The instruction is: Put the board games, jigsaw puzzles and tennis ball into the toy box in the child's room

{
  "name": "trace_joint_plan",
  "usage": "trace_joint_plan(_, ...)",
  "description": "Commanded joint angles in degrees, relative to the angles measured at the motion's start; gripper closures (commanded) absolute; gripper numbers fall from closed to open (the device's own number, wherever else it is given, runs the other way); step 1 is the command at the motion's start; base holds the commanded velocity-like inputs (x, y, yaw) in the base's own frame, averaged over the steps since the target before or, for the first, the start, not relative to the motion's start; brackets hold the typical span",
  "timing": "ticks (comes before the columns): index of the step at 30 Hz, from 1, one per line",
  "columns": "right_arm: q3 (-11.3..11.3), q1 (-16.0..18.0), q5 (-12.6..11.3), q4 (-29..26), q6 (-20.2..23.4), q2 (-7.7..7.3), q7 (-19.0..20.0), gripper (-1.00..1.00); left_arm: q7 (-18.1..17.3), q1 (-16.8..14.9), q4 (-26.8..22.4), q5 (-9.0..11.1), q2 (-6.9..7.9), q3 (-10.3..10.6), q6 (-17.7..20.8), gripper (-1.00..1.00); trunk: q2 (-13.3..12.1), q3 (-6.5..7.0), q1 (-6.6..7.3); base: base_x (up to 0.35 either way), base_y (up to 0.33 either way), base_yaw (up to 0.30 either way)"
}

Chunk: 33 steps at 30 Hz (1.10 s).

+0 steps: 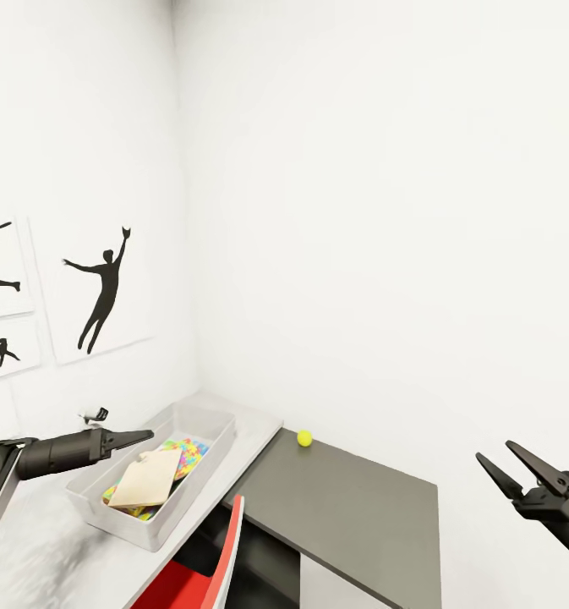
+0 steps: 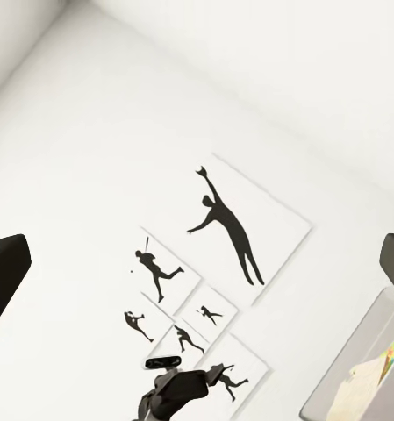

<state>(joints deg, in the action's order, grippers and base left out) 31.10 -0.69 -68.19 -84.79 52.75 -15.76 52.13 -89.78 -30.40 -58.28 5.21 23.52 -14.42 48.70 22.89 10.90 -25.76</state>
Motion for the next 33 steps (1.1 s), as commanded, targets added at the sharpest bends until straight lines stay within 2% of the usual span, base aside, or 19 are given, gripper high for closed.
trace_joint_plan(1, 0.0, 0.0, -0.1, 0.0, 0.2, 0.0, 0.0, -1.0, -0.2, 0.0, 0.0, 0.0, -0.01, 0.0, 0.6, -1.0, 0.0, 0.0, -0.02, 0.0, 0.0, 0.0)
trace_joint_plan(25, 0.0, 0.0, -0.1, -0.1, 0.2, 0.01, 0.0, -1.0, -0.2, 0.0, 0.0, 0.0, -0.2, 0.0, 0.6, -1.0, 0.0, 0.56, -0.02, 0.0, 0.0, -0.031)
trace_joint_plan(33, 0.0, 0.0, -0.1, 0.0, 0.3, -0.05, 0.0, -1.0, -0.2, 0.0, 0.0, 0.0, -0.22, 0.0, 0.6, -1.0, 0.0, 1.03, -0.02, 0.0, 0.0, -0.168)
